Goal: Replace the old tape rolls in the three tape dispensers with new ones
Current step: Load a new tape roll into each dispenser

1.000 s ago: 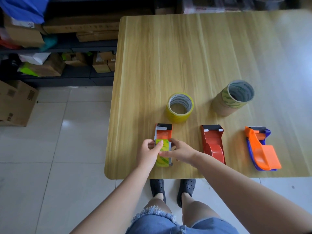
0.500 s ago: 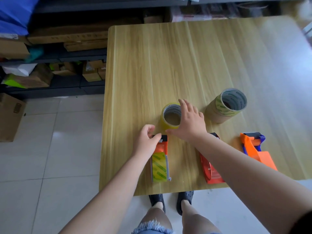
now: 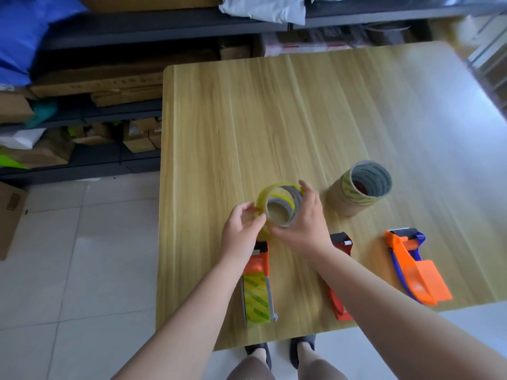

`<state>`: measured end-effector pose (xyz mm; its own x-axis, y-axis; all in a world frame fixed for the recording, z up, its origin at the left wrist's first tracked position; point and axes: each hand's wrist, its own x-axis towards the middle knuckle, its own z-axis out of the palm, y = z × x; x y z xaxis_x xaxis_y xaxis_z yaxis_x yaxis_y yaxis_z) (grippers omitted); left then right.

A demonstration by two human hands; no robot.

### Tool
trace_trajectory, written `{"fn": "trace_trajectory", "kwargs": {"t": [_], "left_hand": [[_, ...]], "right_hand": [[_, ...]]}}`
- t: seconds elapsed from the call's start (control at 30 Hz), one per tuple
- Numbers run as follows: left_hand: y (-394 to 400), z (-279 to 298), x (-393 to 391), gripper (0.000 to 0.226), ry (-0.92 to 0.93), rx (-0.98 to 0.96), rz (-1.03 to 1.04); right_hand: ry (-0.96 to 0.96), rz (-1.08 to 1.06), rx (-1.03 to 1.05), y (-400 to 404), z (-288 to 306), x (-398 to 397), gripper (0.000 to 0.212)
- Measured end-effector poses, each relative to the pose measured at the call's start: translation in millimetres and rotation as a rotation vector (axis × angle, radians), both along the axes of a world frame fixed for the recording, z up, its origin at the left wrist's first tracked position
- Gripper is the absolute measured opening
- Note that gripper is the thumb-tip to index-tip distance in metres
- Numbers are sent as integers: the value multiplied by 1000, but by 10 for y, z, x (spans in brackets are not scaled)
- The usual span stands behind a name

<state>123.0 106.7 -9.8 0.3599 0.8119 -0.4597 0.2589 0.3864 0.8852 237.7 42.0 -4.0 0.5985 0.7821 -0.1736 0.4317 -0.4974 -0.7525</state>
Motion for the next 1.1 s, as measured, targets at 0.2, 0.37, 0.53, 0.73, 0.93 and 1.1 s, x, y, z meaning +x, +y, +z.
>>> {"fn": "trace_trajectory", "kwargs": {"t": [0.2, 0.37, 0.53, 0.73, 0.93, 1.1], "left_hand": [[-203, 245, 28, 8, -185, -205, -108], [-594, 391, 245, 10, -191, -81, -232], [-1025, 401, 477, 11, -112, -41, -222], [-1585, -35, 546, 43, 320, 28, -227], [-1867, -258, 566, 55, 450, -195, -229], [-1799, -108, 662, 11, 297, -114, -149]], "right_hand": [[270, 54, 126, -378, 155, 37, 123], [496, 25, 189, -710, 237, 258, 80], [709, 23, 176, -1201, 177, 802, 67], [879, -28, 99, -1718, 52, 1254, 95], [1043, -49, 25, -1908, -97, 1278, 78], [1116, -53, -60, -1974, -188, 1163, 62]]}}
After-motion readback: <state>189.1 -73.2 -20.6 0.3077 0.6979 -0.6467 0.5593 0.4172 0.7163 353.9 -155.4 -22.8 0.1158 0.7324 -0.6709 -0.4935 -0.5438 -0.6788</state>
